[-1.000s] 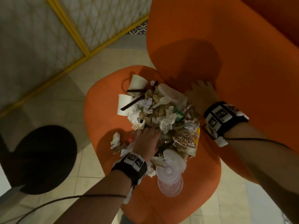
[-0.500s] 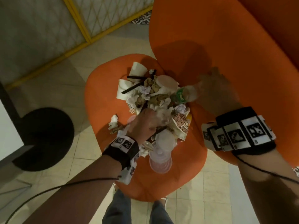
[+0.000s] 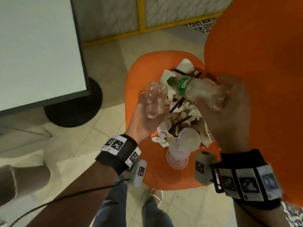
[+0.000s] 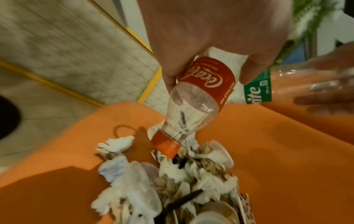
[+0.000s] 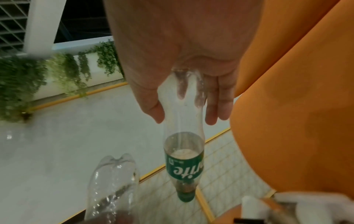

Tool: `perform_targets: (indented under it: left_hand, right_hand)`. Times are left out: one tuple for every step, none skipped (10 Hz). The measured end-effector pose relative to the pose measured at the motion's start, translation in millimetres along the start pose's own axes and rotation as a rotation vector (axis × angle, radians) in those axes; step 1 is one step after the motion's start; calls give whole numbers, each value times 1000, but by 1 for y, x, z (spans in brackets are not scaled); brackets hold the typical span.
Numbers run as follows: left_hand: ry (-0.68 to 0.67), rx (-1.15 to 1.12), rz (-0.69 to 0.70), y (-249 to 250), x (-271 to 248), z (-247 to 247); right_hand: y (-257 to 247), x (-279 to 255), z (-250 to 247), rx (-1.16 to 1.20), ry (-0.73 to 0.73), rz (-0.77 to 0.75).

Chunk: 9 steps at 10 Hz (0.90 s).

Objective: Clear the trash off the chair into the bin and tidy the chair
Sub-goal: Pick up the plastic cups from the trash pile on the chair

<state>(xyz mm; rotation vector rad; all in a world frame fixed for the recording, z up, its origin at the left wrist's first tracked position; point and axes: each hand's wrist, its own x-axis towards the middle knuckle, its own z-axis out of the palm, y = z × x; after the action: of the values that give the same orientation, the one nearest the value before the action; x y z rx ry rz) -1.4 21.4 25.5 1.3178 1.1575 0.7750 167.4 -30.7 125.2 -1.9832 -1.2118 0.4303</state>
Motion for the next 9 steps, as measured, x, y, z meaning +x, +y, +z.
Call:
perform_targets:
  left_hand:
    - [96,-272,-142,7,-37,-41]
    - [244,-95,-63,-11,-87,-96]
    - [443,-68,-108,-34,-139,-156]
    - [663,-198,-147,-66,-188,-218]
    - [922,-150,-167,-107,-239,-288]
    - [1112,-15,-280,-150,-288,-359]
    - [1200,36,-353,-193,-328,-431]
    - [1253,-32,-426,-236,-354,-492]
    - [1267,-112,-432,-279,-370,-538]
  right_hand:
    - [-16,-8,29,-26,-158,-159]
    - [-44,-29,83,-45,-389,-188]
    - [-78,-63,142,-49,-648,-213]
    - [-118,-111,210,-73,-808,-302]
    - [-159,-170,278,-37,-950,-339]
    - [-197,-234,346,8,-1054,-351]
    - [-232,-293,416,-18,-1128,-355]
    - [-257,-344,485,-76,-1187,-341]
    - [-268,-386,550,-137,-1237,-331]
